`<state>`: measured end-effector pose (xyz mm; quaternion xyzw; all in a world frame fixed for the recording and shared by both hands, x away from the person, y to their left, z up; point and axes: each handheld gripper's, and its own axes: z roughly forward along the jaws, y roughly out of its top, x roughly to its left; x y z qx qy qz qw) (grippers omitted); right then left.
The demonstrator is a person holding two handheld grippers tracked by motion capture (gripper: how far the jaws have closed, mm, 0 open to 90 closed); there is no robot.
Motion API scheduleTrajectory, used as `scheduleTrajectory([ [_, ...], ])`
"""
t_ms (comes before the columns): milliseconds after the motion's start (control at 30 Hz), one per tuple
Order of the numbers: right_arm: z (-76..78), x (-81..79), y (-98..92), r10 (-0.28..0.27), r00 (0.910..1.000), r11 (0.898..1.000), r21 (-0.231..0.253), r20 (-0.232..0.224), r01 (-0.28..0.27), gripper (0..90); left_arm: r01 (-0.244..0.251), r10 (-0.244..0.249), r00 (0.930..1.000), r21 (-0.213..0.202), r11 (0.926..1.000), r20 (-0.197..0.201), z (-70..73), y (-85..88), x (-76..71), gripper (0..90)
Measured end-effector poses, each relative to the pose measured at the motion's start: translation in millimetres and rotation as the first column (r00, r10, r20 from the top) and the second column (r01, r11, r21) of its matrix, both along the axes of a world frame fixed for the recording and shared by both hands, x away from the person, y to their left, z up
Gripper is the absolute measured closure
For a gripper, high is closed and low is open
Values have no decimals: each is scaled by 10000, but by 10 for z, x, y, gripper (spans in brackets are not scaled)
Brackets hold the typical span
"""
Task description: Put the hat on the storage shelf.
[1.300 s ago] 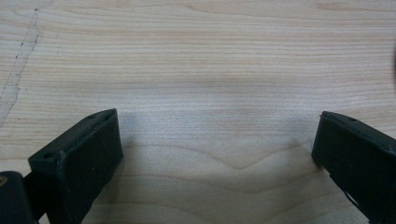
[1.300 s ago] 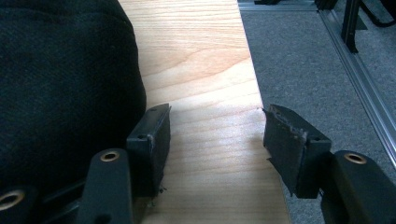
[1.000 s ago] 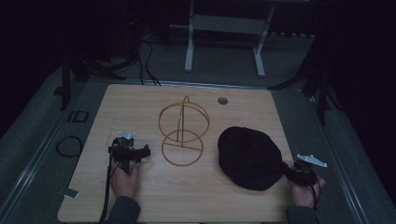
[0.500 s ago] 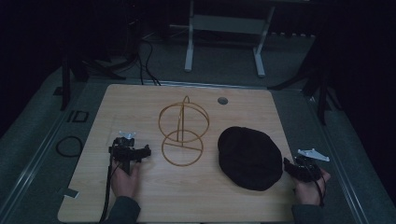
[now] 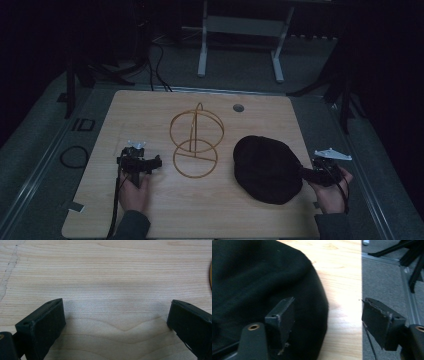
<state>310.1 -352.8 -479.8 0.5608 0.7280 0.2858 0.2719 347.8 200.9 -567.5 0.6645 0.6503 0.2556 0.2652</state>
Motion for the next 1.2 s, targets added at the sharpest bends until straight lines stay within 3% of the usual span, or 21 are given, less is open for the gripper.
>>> scheduleTrajectory([
  [200, 101, 28, 91, 323, 9995, 9983, 476, -18, -322, 159, 5, -5, 10000, 1, 10000, 2, 0, -7, 2, 12],
  [433, 222, 58, 222, 1022, 9948, 9920, 739, 13, -1020, 135, 15, -15, 10000, -8, 10000, -8, 0, -11, 4, 12],
  [733, 284, 183, 547, 2024, 9791, 9751, 959, -172, -1999, 113, 31, -31, 10000, 6, 10000, -13, 0, -14, 6, 12],
  [967, 223, 316, 772, 2366, 9672, 9712, 501, -920, -2328, 102, 47, -47, 10000, 14, 10000, -18, 1, -17, 7, 12],
  [1200, 68, 410, 871, 2494, 9564, 9684, 490, -1523, -2447, 102, 52, -52, 10000, 21, 10000, -20, 1, -18, 8, 12],
])
